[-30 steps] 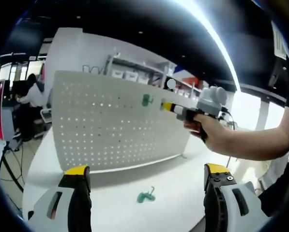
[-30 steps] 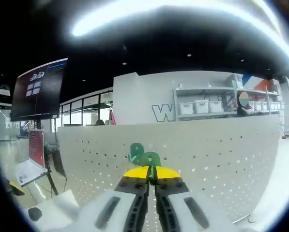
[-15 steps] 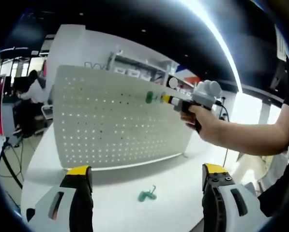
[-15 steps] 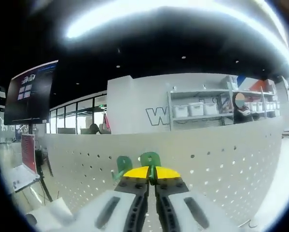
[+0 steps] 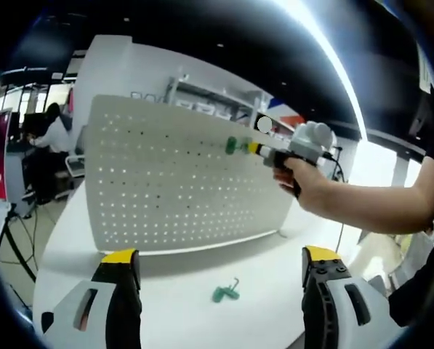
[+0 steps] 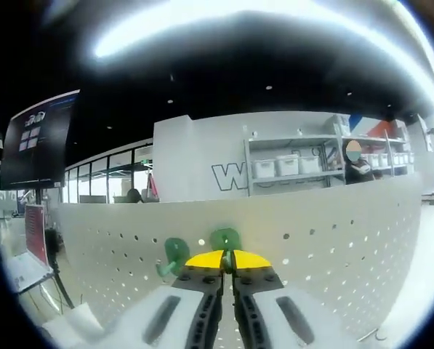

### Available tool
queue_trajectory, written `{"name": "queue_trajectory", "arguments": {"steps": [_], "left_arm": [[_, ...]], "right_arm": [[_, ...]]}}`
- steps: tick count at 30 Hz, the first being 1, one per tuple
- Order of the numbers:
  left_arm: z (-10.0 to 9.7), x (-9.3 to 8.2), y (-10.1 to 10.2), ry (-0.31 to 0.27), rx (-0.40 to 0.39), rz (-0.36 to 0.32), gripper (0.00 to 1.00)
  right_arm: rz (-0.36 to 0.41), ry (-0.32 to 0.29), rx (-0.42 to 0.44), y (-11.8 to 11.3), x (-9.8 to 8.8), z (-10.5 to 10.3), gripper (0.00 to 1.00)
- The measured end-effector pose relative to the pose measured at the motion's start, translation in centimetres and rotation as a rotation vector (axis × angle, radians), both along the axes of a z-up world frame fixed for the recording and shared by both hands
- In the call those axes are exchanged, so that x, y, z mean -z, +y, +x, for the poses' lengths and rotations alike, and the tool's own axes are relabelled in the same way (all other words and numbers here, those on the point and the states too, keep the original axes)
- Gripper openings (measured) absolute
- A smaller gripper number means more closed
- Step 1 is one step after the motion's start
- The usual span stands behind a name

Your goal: Insert the hook assembly into the mounting plate slot until the hook locks in place.

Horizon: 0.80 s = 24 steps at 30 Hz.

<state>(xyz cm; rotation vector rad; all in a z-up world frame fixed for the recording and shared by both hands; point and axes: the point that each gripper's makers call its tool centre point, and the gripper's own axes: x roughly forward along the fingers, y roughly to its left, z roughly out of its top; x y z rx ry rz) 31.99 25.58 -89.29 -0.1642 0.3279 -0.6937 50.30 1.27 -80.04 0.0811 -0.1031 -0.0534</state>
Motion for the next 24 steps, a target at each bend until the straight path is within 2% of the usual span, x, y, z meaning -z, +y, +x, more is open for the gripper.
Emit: {"name": "queue_trajectory", "arguments": {"steps": [4,8,24], "left_arm": [[0.0,0.1,0.0,0.003,0.001,0.001,0.93],[-0.1,0.2,0.0,0.007,-0.002,0.000,0.93],[-0.1,0.7,0.4,0.019,-0.012,0.003,0.92]], "right_arm": [[0.007,-0.003,0.004,-0.1,0.3,0.1,0.00],[0.055,-0.010,0.007,-0.3,0.7,0.2,0.00],[0.027,0.001,0.039,-0.2,1.0,0.6,0.01]]}}
